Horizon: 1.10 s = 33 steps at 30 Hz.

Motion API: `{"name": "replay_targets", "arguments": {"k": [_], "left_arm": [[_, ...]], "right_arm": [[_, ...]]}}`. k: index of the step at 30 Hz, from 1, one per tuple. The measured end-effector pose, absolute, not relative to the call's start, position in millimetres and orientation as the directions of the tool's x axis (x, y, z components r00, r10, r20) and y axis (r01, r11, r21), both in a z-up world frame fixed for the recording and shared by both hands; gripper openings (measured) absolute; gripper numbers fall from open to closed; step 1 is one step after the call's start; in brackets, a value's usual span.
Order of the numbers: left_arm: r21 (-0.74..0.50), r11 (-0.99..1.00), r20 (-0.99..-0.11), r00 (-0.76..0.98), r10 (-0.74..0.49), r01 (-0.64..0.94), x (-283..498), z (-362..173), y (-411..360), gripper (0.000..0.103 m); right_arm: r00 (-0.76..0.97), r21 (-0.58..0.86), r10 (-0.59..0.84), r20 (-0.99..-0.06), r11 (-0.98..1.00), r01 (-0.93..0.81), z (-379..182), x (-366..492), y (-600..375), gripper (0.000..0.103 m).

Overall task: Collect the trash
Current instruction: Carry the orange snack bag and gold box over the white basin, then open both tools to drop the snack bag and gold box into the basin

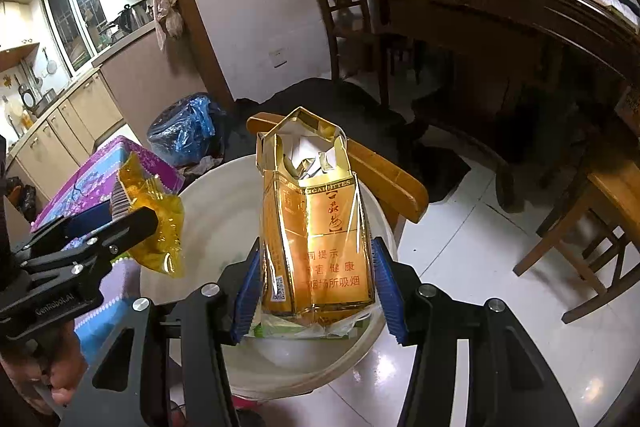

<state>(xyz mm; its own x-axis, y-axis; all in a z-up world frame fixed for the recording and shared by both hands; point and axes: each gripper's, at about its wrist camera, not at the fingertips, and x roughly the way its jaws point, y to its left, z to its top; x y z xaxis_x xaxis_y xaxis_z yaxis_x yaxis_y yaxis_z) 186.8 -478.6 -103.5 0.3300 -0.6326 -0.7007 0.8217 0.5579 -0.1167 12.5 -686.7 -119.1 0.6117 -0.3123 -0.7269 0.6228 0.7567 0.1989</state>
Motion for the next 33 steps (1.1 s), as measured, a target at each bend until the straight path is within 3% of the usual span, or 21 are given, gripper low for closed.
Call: {"name": "replay_targets", "arguments": {"k": [15,22,33], "left_arm": [[-0.099,0.558,-0.71,0.334,-0.62,0.824,185.4,-110.3,-480.1,0.073],[-0.093,0.562,-0.693,0.351,-0.63,0.822,186.6,-109.6,-476.3,0.091],[-0.089,0.575,-0.689,0.366,-0.625,0.813,188.4,-107.0,-468.9,0.091]], "right_arm": [[0.606,0.201,-0.288,-0.742,0.766,0.611,-116.0,18.5,-681.2,0.053],[0.613,0.211,-0.292,-0.735,0.76,0.614,-114.8,17.7,-680.8,0.067],[0.623,0.228,-0.302,-0.722,0.746,0.626,-115.5,6.7,-680.4,0.068]]}}
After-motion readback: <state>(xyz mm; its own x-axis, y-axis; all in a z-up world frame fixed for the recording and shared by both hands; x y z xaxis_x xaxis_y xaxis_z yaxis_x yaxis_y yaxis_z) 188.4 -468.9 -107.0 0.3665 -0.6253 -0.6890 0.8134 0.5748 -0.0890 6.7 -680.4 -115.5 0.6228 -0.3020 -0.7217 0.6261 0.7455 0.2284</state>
